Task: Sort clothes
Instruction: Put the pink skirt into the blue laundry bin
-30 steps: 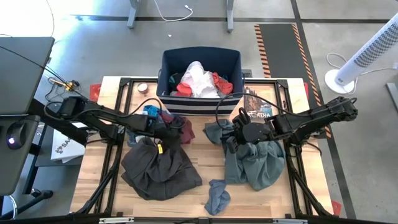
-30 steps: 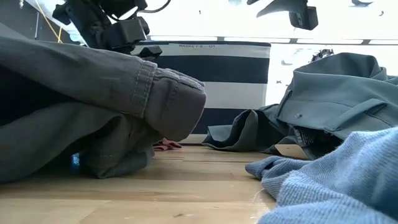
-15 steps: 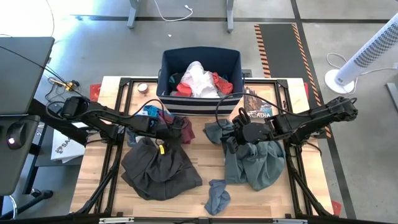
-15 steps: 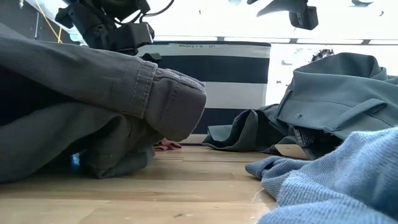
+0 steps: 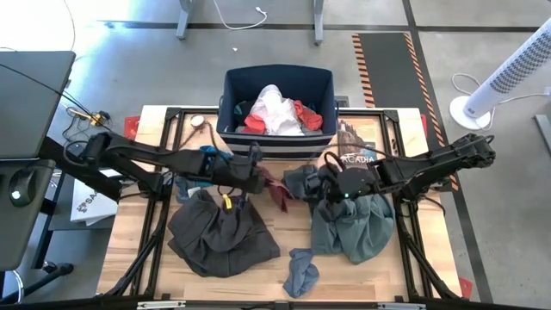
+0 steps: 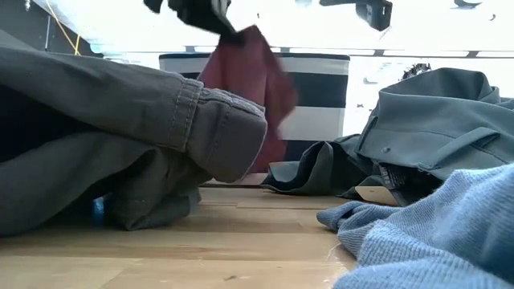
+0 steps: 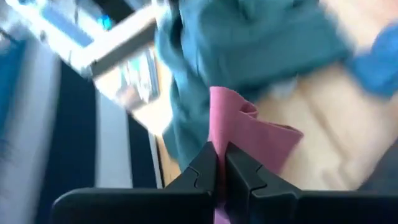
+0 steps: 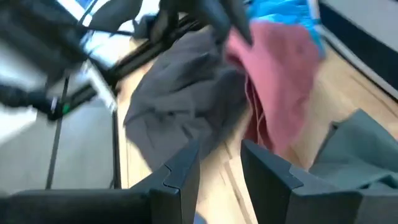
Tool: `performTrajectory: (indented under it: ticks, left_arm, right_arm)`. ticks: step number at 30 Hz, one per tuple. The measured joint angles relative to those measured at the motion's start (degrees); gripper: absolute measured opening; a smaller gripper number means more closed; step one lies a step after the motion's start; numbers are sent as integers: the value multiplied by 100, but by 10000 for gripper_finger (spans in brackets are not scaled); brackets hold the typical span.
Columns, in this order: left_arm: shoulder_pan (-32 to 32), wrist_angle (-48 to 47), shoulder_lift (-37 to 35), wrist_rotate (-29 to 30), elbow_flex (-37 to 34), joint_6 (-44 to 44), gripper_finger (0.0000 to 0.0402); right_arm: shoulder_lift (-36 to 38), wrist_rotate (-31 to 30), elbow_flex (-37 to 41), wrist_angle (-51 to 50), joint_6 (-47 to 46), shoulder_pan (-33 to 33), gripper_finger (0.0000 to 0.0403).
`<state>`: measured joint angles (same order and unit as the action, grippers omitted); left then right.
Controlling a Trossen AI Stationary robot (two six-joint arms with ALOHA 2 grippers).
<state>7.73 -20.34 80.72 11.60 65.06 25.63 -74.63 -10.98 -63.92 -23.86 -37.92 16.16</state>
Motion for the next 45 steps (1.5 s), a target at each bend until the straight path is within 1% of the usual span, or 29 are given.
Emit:
performTrajectory:
  ticks: [3, 6, 8, 11, 15, 17, 19, 22, 26, 28, 33, 38, 39, 42, 45]
  left_arm:
    - [27, -180, -67, -223, 509, -6, 4]
    - [28, -426, -91, -397, 880, -58, 3]
    - [25, -582, -91, -401, 1099, -143, 3]
    - [25, -650, -95, -402, 1306, -210, 3]
    - [54, -688, -95, -490, 1511, -300, 3]
    - [70, -678, -96, -512, 1590, -308, 3]
    - [101, -687, -97, -510, 1644, -306, 3]
    - [132, -695, -93, -508, 1731, -308, 4]
    - [170, -694, -95, -477, 1833, -320, 4]
    - [172, -698, -91, -449, 1920, -387, 4]
    - [170, -681, -93, -471, 2175, -573, 4]
    - [170, -442, -93, -471, 2290, -903, 5]
    - [170, -406, -93, -467, 2291, -970, 5]
    - [169, -321, -93, -445, 2291, -1050, 5]
    - [169, -267, -93, -394, 2291, -1060, 5]
  right_arm:
    - [0, 228, 1, -44, 591, 9, 114]
    - [0, 312, 0, -15, 867, 49, 114]
    - [0, 297, 0, 27, 1044, 106, 114]
    - [0, 141, 0, 270, 1428, 198, 114]
    - [0, -133, 0, 492, 2371, 338, 114]
    - [0, -320, 0, 540, 2779, 415, 114]
    - [0, -633, 0, 533, 3051, 485, 114]
    - [0, -1154, 0, 576, 2999, 572, 114]
    - [0, -1234, 0, 718, 2764, 610, 114]
    - [0, -1246, 0, 706, 2790, 689, 114]
    - [0, -1341, 0, 727, 3426, 883, 114]
    - [0, -2239, 0, 913, 3635, 950, 114]
    - [0, -2327, 0, 1013, 3700, 951, 114]
    - [-3, -2350, 0, 1279, 4003, 949, 114]
    - [-41, -2387, -2, 1296, 4135, 951, 114]
